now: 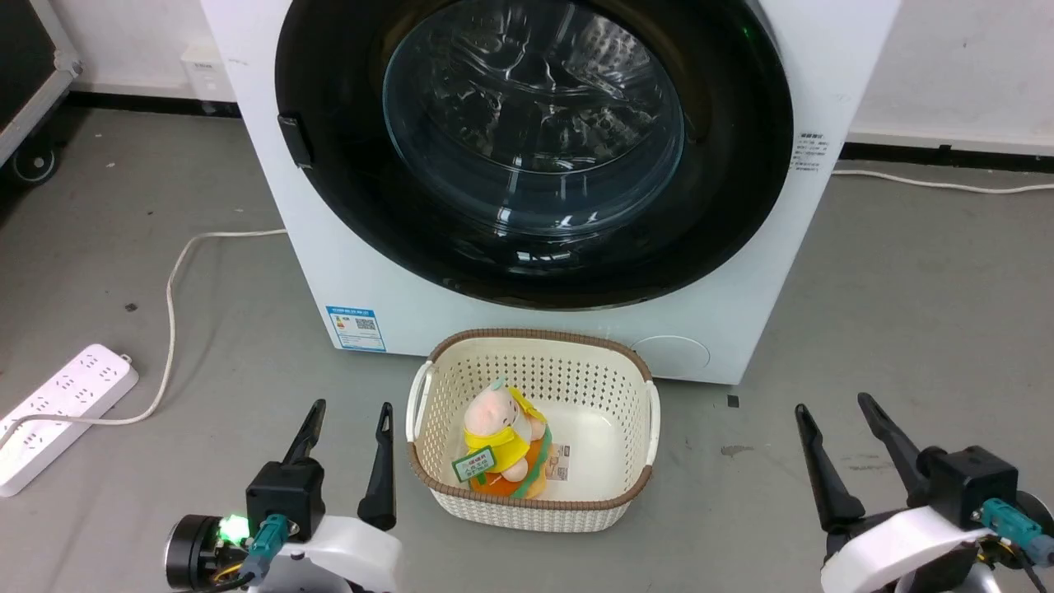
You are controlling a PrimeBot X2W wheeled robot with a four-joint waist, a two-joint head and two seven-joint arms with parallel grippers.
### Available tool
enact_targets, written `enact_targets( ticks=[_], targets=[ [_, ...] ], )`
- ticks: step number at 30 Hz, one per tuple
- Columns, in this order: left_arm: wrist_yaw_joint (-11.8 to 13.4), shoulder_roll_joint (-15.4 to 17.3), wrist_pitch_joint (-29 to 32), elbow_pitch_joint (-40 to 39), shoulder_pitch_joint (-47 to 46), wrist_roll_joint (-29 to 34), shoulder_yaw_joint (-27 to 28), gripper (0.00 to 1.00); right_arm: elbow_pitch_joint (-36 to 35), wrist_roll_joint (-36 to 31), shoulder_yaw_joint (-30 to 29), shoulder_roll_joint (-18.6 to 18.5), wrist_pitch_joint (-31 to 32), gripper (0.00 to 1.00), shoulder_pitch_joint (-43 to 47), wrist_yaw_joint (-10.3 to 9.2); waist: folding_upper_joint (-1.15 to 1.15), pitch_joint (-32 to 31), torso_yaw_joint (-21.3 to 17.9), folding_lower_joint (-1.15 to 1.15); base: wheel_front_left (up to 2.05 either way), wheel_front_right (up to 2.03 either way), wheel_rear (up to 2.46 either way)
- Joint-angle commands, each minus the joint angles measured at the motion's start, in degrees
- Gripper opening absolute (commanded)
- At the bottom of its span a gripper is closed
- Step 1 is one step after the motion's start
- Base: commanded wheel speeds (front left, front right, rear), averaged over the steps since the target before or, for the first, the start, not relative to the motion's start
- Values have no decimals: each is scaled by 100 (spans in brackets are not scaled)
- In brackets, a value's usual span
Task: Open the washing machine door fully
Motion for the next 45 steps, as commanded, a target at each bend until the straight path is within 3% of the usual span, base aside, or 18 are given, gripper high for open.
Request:
enact_targets(
  ticks=[1, 15, 16, 17, 18, 33, 45],
  targets=[
    [40, 5, -68, 16, 2, 26, -18, 100, 21, 174, 19, -51, -28, 100, -129, -1, 0, 16, 5, 0, 0, 0, 0],
    [120, 10, -204, 6, -99, 46, -149, 100, 73, 1466, -123, -187, 157, 100, -572, -1, 0, 233, 91, 0, 0, 0, 0],
    [125, 11, -214, 5, -106, 48, -159, 100, 87, 1548, -135, -196, 180, 50, -614, -1, 0, 249, 98, 0, 0, 0, 0],
    [131, 12, -224, 5, -112, 49, -168, 100, 103, 1626, -148, -206, 200, 29, -657, -1, 0, 267, 105, 0, 0, 0, 0],
    [138, 13, -234, 4, -118, 50, -178, 100, 116, 1702, -160, -216, 220, 0, -704, -1, 0, 284, 111, 0, 0, 0, 0],
    [239, 25, -380, -14, -247, 67, -334, 100, 813, 3477, -644, -226, 706, 0, -1783, -2, 0, 582, 210, 0, 0, 0, 0],
    [335, 30, -497, -40, -393, 80, -473, 100, 1782, 4645, -653, -663, 857, 0, -3027, -2, 0, 985, 317, 0, 0, 0, 0]
  ],
)
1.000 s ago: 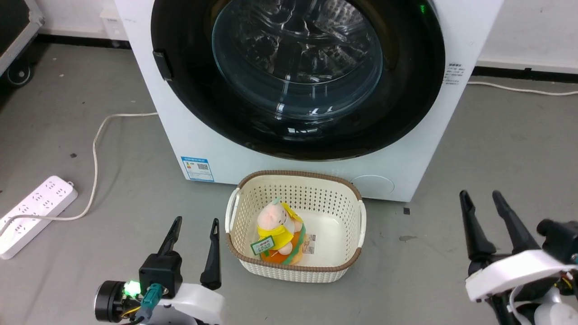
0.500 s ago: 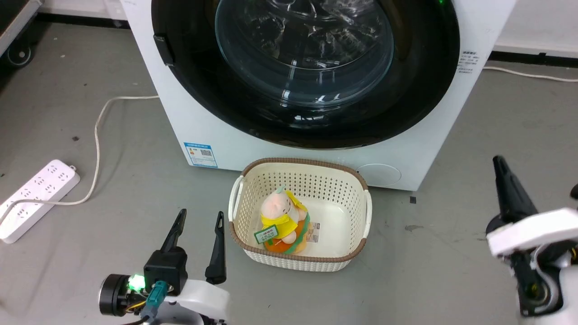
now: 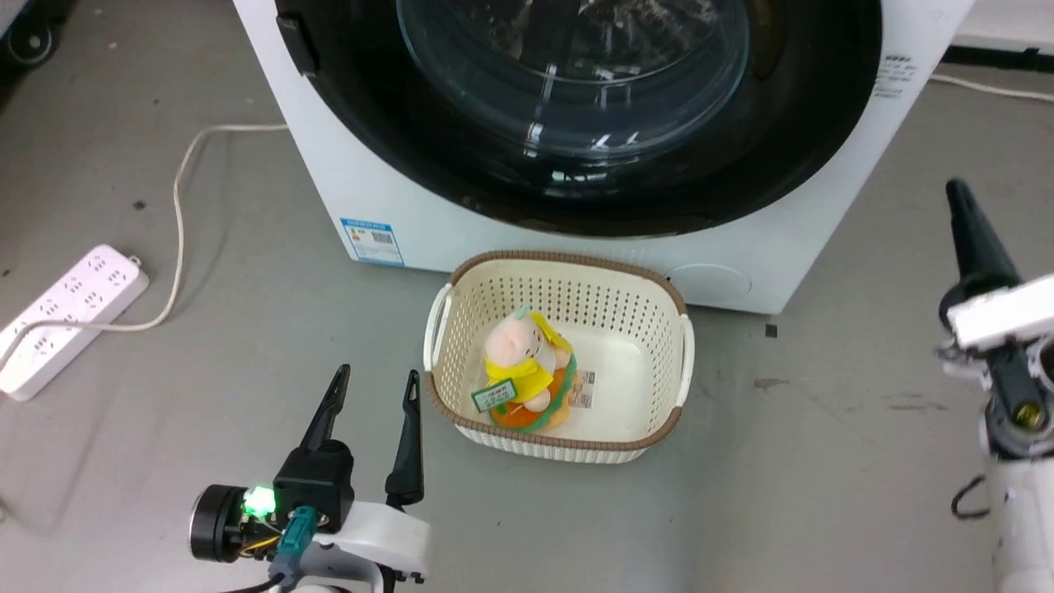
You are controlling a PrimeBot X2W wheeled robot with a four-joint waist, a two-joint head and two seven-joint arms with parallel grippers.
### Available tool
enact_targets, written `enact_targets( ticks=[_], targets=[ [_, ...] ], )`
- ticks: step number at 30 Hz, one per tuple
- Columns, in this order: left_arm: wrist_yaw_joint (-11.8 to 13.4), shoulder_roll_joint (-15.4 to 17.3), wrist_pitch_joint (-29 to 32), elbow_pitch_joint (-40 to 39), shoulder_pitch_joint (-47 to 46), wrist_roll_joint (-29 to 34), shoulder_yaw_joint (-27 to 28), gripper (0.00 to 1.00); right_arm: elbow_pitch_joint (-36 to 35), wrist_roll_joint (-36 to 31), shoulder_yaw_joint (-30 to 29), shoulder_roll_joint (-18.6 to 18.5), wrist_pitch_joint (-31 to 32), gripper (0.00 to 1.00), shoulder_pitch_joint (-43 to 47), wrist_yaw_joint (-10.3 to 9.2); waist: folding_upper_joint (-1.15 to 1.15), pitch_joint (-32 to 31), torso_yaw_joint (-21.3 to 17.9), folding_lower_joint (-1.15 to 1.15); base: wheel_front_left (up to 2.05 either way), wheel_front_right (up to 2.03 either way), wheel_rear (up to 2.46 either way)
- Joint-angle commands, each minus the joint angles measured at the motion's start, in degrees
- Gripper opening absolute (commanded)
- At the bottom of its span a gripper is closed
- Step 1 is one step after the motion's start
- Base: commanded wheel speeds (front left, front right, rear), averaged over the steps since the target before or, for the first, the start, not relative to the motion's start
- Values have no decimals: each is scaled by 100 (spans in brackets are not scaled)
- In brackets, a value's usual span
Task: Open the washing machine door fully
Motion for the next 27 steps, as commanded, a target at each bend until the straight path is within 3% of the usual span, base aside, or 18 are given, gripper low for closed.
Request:
enact_targets(
  ticks=[1, 12, 27],
  targets=[
    [45, 21, -46, -21, -123, 33, -40, 100, 119, 189, 18, -81, 33, 0, -245, 0, 0, 71, 28, -1, 0, 0, 0],
    [130, 38, -153, -41, -270, 45, -178, 100, 1038, 1041, 91, -451, 237, 0, -1374, 0, 0, 441, 172, -1, 0, 0, 0],
    [243, 35, -299, -8, -395, 10, -436, 100, 3485, 2425, 255, -1137, 1263, 0, -3474, -1, 0, 815, 412, -1, 0, 0, 0]
  ],
)
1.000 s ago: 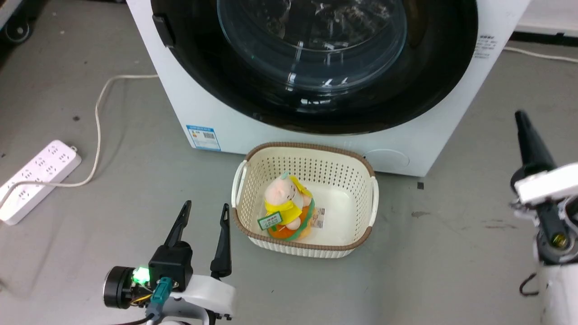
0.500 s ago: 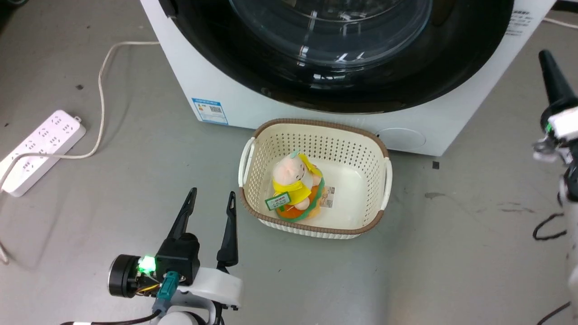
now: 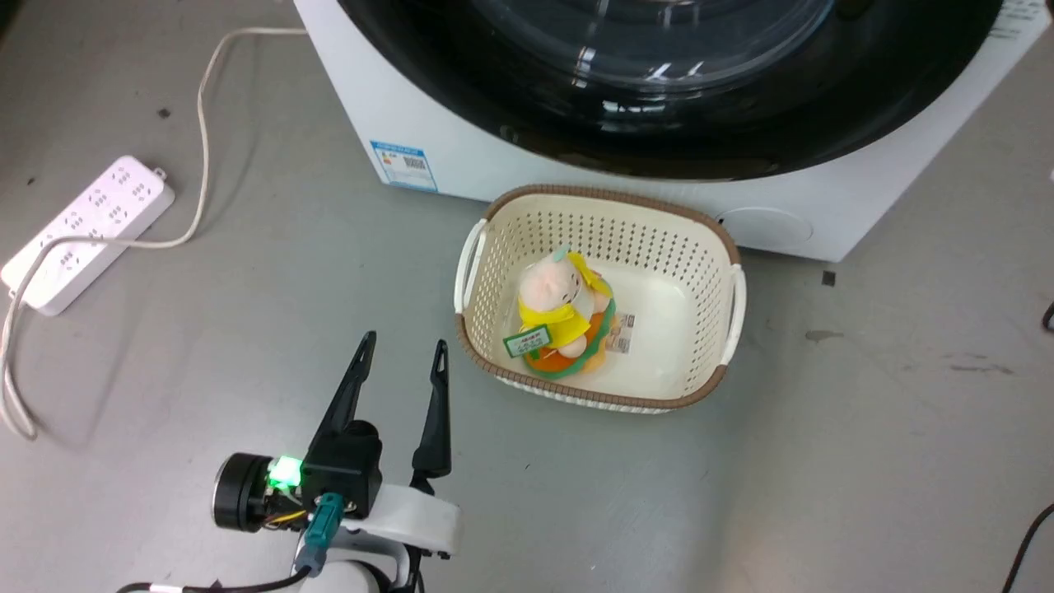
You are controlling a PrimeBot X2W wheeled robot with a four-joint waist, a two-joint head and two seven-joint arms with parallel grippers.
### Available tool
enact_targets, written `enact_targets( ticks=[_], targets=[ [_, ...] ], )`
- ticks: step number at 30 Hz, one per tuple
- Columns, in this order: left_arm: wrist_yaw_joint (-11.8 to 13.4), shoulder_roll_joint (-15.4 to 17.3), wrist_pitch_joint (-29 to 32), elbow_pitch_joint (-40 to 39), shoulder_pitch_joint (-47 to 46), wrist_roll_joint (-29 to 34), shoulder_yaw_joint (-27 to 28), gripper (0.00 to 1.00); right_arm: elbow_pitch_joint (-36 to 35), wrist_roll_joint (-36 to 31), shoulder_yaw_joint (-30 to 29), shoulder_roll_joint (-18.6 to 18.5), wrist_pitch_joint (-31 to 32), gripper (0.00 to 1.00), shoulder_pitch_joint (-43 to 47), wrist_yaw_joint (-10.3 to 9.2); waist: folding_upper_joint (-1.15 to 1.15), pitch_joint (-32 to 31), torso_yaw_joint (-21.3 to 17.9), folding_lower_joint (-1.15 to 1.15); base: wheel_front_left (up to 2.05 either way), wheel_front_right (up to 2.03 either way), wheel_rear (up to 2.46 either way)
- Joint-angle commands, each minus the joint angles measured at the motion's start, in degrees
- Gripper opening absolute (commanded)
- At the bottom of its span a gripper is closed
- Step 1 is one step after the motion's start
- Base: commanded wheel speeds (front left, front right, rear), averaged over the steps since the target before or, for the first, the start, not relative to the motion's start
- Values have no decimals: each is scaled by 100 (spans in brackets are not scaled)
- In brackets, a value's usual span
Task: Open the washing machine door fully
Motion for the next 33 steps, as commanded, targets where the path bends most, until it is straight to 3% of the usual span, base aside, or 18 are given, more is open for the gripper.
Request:
enact_targets(
  ticks=[1, 23, 33],
  targets=[
    [39, 25, -59, -4, -108, 6, -56, 100, 205, 209, 54, -106, 103, 0, -287, 8, 0, 80, 47, 0, 0, 0, 0],
    [270, 19, -274, -73, -462, 11, -320, 100, 1528, 1942, 599, -679, 1205, 0, -1752, 7, 0, 840, 273, 0, 0, 0, 0],
    [383, 19, -371, -64, -540, -12, -407, 100, 2108, 2889, 1032, -780, 2216, 0, -1993, 7, 0, 883, 365, 0, 0, 0, 0]
  ],
)
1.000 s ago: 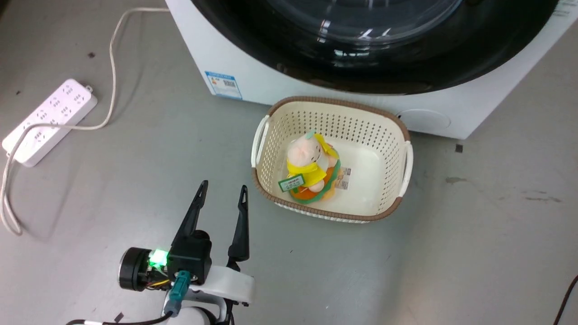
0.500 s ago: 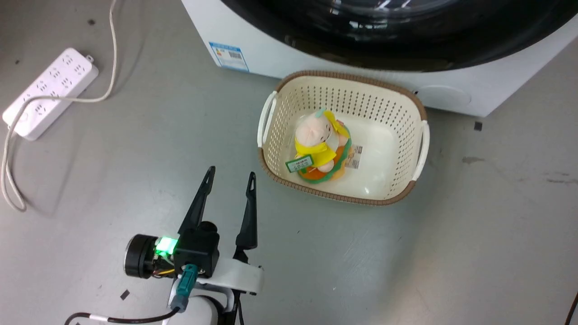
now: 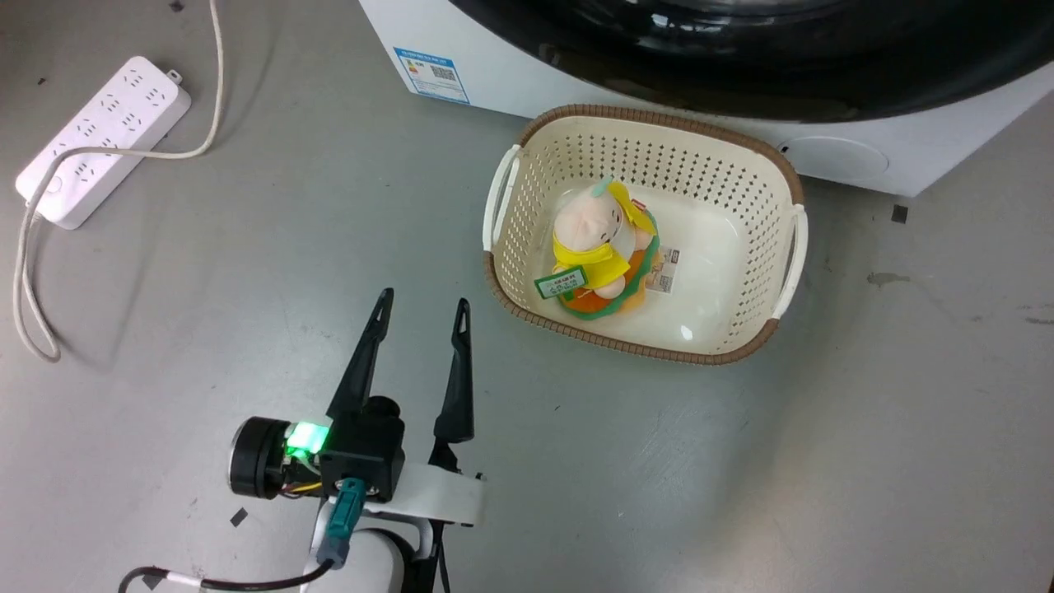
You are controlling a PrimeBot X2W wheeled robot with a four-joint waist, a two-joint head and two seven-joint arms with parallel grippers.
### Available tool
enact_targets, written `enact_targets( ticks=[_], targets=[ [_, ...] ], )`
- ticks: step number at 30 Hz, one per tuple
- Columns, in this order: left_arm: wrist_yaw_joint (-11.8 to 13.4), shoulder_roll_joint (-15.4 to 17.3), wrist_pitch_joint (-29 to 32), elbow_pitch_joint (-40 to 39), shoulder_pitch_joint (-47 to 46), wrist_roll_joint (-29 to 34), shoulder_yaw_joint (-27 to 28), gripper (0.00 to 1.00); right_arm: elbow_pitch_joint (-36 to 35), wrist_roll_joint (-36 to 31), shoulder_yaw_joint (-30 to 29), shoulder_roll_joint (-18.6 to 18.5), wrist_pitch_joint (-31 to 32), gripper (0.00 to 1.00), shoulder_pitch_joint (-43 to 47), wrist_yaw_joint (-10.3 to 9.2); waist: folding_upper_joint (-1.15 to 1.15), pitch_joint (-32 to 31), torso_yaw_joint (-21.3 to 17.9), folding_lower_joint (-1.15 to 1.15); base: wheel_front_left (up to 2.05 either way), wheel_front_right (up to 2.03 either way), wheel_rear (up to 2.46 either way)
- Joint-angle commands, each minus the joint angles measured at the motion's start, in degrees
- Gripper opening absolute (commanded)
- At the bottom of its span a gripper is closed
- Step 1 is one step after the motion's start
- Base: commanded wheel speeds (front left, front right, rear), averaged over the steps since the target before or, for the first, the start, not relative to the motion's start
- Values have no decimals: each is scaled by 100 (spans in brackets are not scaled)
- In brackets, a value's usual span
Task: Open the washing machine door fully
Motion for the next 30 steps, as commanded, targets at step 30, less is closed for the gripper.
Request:
enact_targets(
  ticks=[30],
  targets=[
    [-222, 80, -74, 395, 872, -117, 42, 100, -464, 127, 984, 1836, 1230, 0, 2836, 6, 0, -2340, -269, 0, 0, 0, 0]
  ],
)
